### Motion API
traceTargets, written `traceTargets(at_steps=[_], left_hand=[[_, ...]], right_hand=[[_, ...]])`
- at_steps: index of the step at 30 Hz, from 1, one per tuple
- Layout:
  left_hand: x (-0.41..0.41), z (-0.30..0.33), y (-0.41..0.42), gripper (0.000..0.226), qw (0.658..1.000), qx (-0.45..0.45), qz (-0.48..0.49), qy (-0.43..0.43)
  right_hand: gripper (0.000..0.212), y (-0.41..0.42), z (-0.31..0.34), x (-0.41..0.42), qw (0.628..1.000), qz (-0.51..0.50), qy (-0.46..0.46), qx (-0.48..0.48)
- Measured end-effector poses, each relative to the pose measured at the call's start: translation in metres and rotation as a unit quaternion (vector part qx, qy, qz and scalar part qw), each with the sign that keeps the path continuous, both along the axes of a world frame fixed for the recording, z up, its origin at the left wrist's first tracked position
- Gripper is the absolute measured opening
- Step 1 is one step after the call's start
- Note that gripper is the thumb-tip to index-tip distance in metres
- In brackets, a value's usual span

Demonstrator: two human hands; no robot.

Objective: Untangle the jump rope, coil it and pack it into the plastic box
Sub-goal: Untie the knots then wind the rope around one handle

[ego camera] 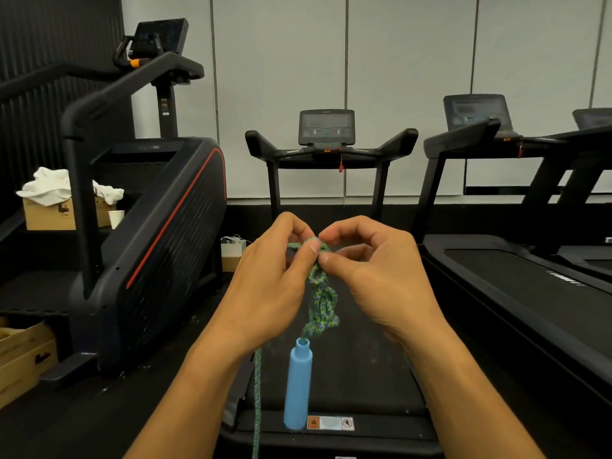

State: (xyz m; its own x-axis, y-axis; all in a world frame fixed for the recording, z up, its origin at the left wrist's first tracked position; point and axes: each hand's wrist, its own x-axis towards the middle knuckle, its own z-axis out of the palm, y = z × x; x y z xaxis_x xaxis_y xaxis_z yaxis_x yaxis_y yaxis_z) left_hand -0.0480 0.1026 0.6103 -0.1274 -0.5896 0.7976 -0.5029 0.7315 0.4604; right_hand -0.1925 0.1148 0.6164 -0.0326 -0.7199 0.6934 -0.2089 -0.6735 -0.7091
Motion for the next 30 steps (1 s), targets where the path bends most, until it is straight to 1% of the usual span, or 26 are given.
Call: traceTargets(at_steps=[1, 3, 5, 10, 13, 17, 19, 22, 24, 25, 27, 30], left_hand=[[-0.001, 0.000, -0.001, 0.004, 1.000, 0.004, -0.009, 0.014], [-0.003, -0.001, -0.002, 0.011, 0.998, 0.022, -0.024, 0.052], [-0.004, -0.002, -0.004, 0.015, 0.996, 0.036, -0.032, 0.079], [-0.004, 0.000, -0.008, 0.014, 0.986, 0.061, -0.073, 0.140], [-0.004, 0.000, -0.008, 0.012, 0.976, 0.073, -0.095, 0.180], [-0.003, -0.001, -0.010, 0.010, 0.963, 0.109, -0.125, 0.214], [-0.003, -0.002, -0.010, 0.009, 0.961, 0.110, -0.123, 0.221], [-0.003, -0.002, -0.010, 0.008, 0.964, 0.104, -0.104, 0.222], [-0.003, -0.002, -0.008, 0.007, 0.967, 0.099, -0.094, 0.216], [-0.004, -0.002, -0.007, 0.005, 0.967, 0.097, -0.095, 0.215], [-0.005, -0.001, -0.005, 0.003, 0.969, 0.091, -0.097, 0.206], [-0.007, -0.002, -0.006, 0.010, 0.983, 0.056, -0.076, 0.158]], right_hand=[[0.021, -0.001, -0.001, 0.000, 1.000, -0.006, -0.004, 0.002], [0.021, -0.004, -0.002, -0.001, 1.000, -0.005, -0.021, 0.015], [0.021, -0.004, -0.001, -0.004, 0.999, 0.021, -0.041, 0.028], [0.024, -0.003, 0.001, -0.010, 0.996, 0.063, -0.067, 0.017], [0.034, -0.006, 0.000, -0.010, 0.993, 0.085, -0.084, 0.005], [0.038, -0.006, 0.001, -0.009, 0.992, 0.119, -0.047, -0.009], [0.041, -0.005, 0.000, -0.007, 0.992, 0.124, 0.000, -0.025], [0.039, -0.004, -0.003, -0.005, 0.994, 0.055, 0.080, -0.058], [0.029, -0.004, -0.005, -0.003, 0.991, -0.020, 0.102, -0.086], [0.020, -0.004, -0.005, -0.002, 0.988, -0.053, 0.105, -0.103], [0.008, -0.005, -0.006, 0.000, 0.984, -0.087, 0.096, -0.121], [0.007, -0.008, -0.006, 0.000, 0.990, -0.084, 0.049, -0.099]])
